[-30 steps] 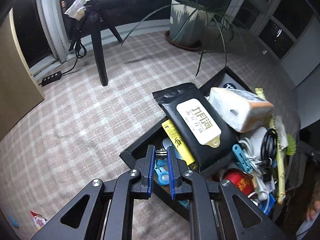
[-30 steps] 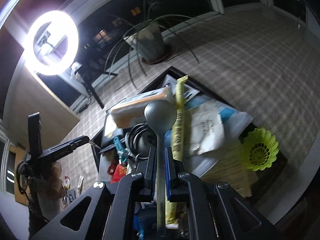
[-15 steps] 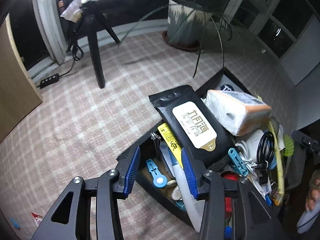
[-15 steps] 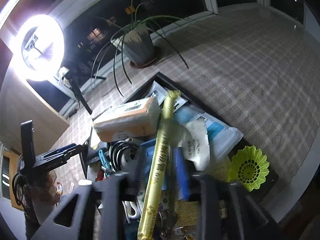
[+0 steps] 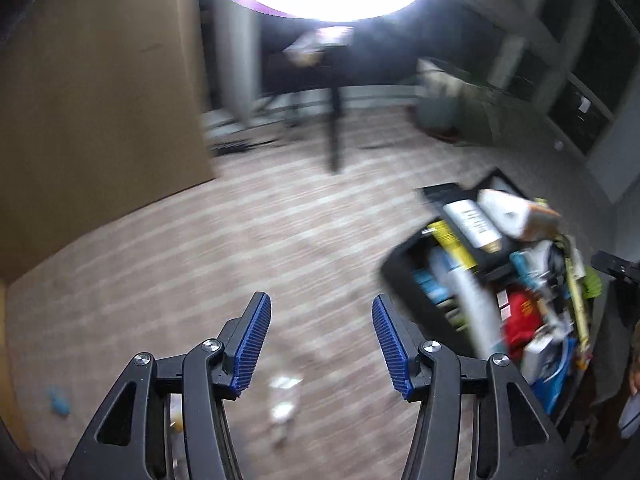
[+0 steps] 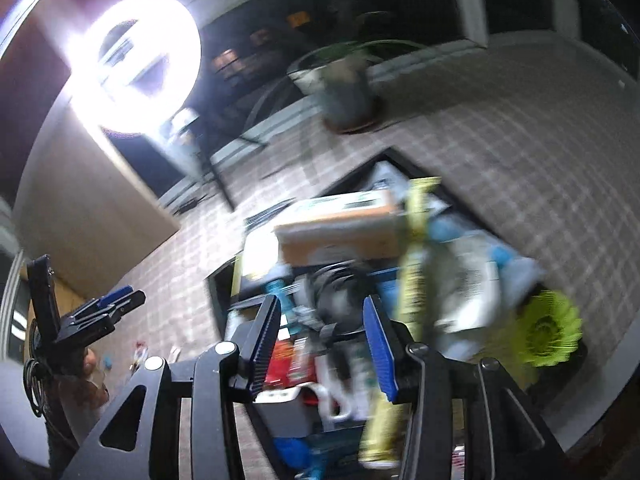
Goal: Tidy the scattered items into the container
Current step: 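Grasp a coffee-mate sachet with the left tool while the right grasps a printed tube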
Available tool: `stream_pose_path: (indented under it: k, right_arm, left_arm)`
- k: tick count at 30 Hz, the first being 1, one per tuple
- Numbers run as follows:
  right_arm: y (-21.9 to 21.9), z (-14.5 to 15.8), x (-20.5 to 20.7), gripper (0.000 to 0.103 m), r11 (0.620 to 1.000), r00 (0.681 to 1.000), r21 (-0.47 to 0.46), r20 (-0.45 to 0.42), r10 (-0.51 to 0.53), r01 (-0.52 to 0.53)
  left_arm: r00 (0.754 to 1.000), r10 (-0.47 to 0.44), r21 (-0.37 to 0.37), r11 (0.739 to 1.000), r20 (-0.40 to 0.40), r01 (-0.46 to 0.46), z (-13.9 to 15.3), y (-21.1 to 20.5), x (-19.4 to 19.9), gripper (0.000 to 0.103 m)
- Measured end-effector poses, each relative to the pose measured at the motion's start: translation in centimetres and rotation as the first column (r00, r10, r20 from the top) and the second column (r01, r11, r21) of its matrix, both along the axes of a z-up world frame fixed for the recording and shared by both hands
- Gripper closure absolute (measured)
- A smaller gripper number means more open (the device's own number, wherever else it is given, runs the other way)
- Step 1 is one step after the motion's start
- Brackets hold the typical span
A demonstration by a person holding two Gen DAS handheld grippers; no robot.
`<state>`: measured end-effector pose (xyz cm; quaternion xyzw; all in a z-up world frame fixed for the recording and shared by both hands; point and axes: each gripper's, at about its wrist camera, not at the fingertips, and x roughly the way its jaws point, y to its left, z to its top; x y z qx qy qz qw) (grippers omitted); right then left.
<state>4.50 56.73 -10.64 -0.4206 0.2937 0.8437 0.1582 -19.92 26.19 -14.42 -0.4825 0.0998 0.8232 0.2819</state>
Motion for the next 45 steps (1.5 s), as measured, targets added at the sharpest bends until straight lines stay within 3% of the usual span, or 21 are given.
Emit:
stream_pose_path:
  k: [4, 8, 15, 19, 23, 30, 35, 40, 45]
  right_arm:
    - [-5.2, -0.5, -3.5, 0.060, 0.989, 0.989, -0.004, 0.013, 0.148, -0.148]
    - [-10.5, -2.3, -6.8, 0.060, 0.965, 0.964, -0.043, 0.038, 0.262, -0.260]
    - [-20.3, -6.2, -11.7, 0.060, 0.894, 0.895, -0.135, 0.083, 0.439, -0.426]
    - [-24.9, -8.4, -13.6, 0.060, 0.850, 0.856, -0.210, 0.091, 0.509, -0.483]
    - [-28.6, -10.2, -14.9, 0.060, 0.812, 0.828, -0.282, 0.093, 0.553, -0.510]
    - [-33.7, -12.6, -16.4, 0.060, 0.786, 0.794, -0.318, 0.140, 0.592, -0.530]
    - [-36.8, -13.7, -17.5, 0.064, 0.785, 0.771, -0.291, 0.192, 0.607, -0.547]
    - [-39.3, -14.1, -18.2, 0.065, 0.797, 0.757, -0.219, 0.251, 0.604, -0.563]
    - [-41.1, -13.9, -18.6, 0.065, 0.802, 0.749, -0.137, 0.296, 0.593, -0.581]
  left_arm:
    - [0.992, 0.127, -0.020, 0.992, 0.026, -0.126, -1.0, -7.5, -0.1, 0.038]
    - [0.967, 0.245, -0.050, 0.969, 0.065, -0.242, -3.0, -14.7, 0.9, 0.027]
    - [0.938, 0.327, -0.078, 0.945, 0.119, -0.319, -6.5, -21.6, 3.8, 0.027]
    - [0.945, 0.307, -0.061, 0.952, 0.116, -0.301, -7.3, -22.2, 6.2, 0.027]
    - [0.972, 0.228, -0.111, 0.969, 0.060, -0.220, -8.0, -21.4, 8.4, 0.027]
    - [0.985, 0.169, -0.179, 0.970, 0.018, -0.163, -9.0, -22.5, 9.2, 0.027]
    - [0.996, 0.079, -0.217, 0.974, 0.031, -0.071, -10.6, -22.5, 8.7, 0.027]
    - [0.999, 0.020, -0.279, 0.960, 0.031, -0.010, -12.4, -22.2, 8.8, 0.027]
    - [0.995, 0.074, -0.205, 0.977, 0.062, -0.060, -12.9, -23.7, 7.9, 0.027]
